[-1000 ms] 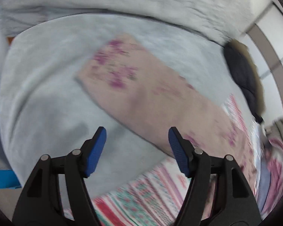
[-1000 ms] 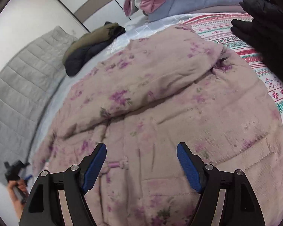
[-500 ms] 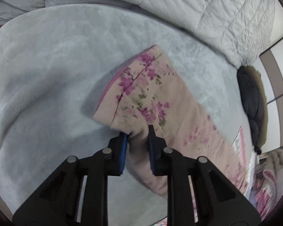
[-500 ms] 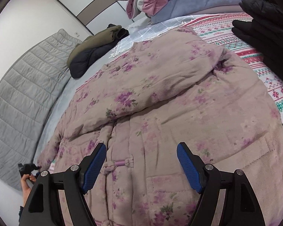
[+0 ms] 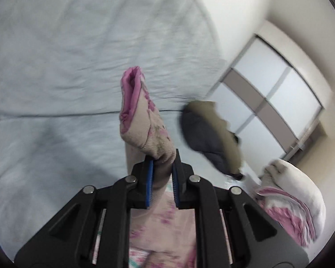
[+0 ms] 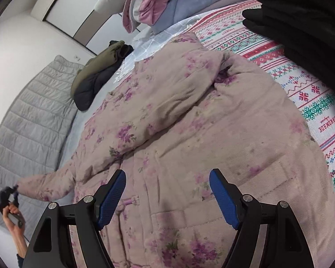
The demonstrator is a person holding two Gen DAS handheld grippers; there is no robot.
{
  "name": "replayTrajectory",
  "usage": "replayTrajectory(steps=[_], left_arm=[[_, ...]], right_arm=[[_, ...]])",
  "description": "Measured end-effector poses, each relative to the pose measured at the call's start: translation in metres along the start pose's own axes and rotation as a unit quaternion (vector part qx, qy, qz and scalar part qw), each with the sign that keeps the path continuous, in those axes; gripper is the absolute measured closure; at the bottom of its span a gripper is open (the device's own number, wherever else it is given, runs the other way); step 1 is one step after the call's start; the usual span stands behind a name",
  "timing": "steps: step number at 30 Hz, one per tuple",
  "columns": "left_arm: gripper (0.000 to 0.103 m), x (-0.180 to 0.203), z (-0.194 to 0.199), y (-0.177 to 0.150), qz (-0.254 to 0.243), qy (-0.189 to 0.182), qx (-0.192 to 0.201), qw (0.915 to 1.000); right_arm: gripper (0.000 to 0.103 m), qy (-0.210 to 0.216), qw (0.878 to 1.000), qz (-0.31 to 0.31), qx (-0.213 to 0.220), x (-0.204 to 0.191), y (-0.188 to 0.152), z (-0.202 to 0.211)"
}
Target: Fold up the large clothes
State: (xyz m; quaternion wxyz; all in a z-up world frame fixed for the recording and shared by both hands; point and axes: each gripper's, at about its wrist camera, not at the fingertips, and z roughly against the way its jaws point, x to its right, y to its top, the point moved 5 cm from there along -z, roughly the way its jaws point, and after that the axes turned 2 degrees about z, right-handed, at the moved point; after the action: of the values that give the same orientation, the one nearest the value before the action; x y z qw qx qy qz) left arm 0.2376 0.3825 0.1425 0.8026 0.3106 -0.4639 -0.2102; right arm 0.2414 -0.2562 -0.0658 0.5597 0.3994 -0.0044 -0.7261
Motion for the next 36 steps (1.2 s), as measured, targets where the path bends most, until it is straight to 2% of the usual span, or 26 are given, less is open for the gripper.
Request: replayTrajectory(steps=[2, 5, 6, 9, 11, 14, 16, 19, 21, 23, 24, 26, 28, 30, 31, 33, 36], left_arm=[[0.087, 0.053, 0.014, -0.014, -0.034, -0.05, -0.002, 0.9982], [0.087, 0.129, 0.027, -0.052, -0.083, -0.116, -0.021, 0.9896], [0.087, 0.144, 0.033, -0.063, -0.093, -0.13, -0.027, 0.9868], [0.087, 0.208, 0.037, -0.125, -0.11, -0.198, -0.075, 0.9712], [0.087, 0.238, 0.036, -0.166, -0.12, -0.226, -0.101, 0.9614], [0.087, 0.27, 0.023, -0.235, -0.166, -0.228, -0.129, 0.9505], [0.087, 0.279, 0.002, -0.286, -0.176, -0.221, -0.178, 0.9426], [0.087, 0.273, -0.019, -0.359, -0.183, -0.207, -0.244, 0.9296], [0.086, 0.268, -0.034, -0.399, -0.203, -0.183, -0.278, 0.9208], [0.081, 0.26, -0.036, -0.432, -0.208, -0.181, -0.316, 0.9077], [0.075, 0.26, -0.036, -0.447, -0.216, -0.189, -0.337, 0.8967], [0.067, 0.266, -0.028, -0.459, -0.25, -0.189, -0.341, 0.8862], [0.057, 0.276, -0.024, -0.461, -0.274, -0.198, -0.335, 0.8794], [0.048, 0.284, -0.011, -0.457, -0.283, -0.225, -0.336, 0.8697], [0.047, 0.288, -0.004, -0.452, -0.281, -0.243, -0.341, 0.8636], [0.04, 0.288, 0.006, -0.446, -0.273, -0.254, -0.348, 0.8602], [0.039, 0.275, 0.013, -0.437, -0.25, -0.259, -0.358, 0.8615]], right_arm=[[0.025, 0.001, 1.0, -0.006, 0.004, 0.005, 0.002, 0.004], [0.025, 0.006, 1.0, -0.02, 0.013, 0.014, 0.007, 0.011], [0.025, 0.01, 0.999, -0.028, 0.017, 0.018, 0.009, 0.015], [0.025, 0.018, 0.998, -0.049, 0.031, 0.03, 0.017, 0.025], [0.025, 0.029, 0.997, -0.064, 0.042, 0.038, 0.02, 0.033], [0.025, 0.038, 0.995, -0.077, 0.059, 0.049, 0.028, 0.047], [0.025, 0.033, 0.993, -0.085, 0.07, 0.057, 0.032, 0.053], [0.025, 0.047, 0.989, -0.117, 0.083, 0.072, 0.036, 0.062], [0.025, 0.057, 0.986, -0.132, 0.087, 0.079, 0.038, 0.066], [0.025, 0.053, 0.986, -0.129, 0.088, 0.081, 0.038, 0.067], [0.025, 0.049, 0.987, -0.126, 0.088, 0.081, 0.039, 0.068], [0.025, 0.045, 0.988, -0.121, 0.087, 0.081, 0.039, 0.068], [0.025, 0.046, 0.988, -0.12, 0.084, 0.081, 0.038, 0.067], [0.025, 0.048, 0.989, -0.119, 0.08, 0.08, 0.037, 0.065], [0.025, 0.048, 0.989, -0.119, 0.078, 0.079, 0.036, 0.064], [0.025, 0.046, 0.989, -0.117, 0.075, 0.078, 0.035, 0.061], [0.025, 0.043, 0.99, -0.114, 0.071, 0.077, 0.035, 0.057]])
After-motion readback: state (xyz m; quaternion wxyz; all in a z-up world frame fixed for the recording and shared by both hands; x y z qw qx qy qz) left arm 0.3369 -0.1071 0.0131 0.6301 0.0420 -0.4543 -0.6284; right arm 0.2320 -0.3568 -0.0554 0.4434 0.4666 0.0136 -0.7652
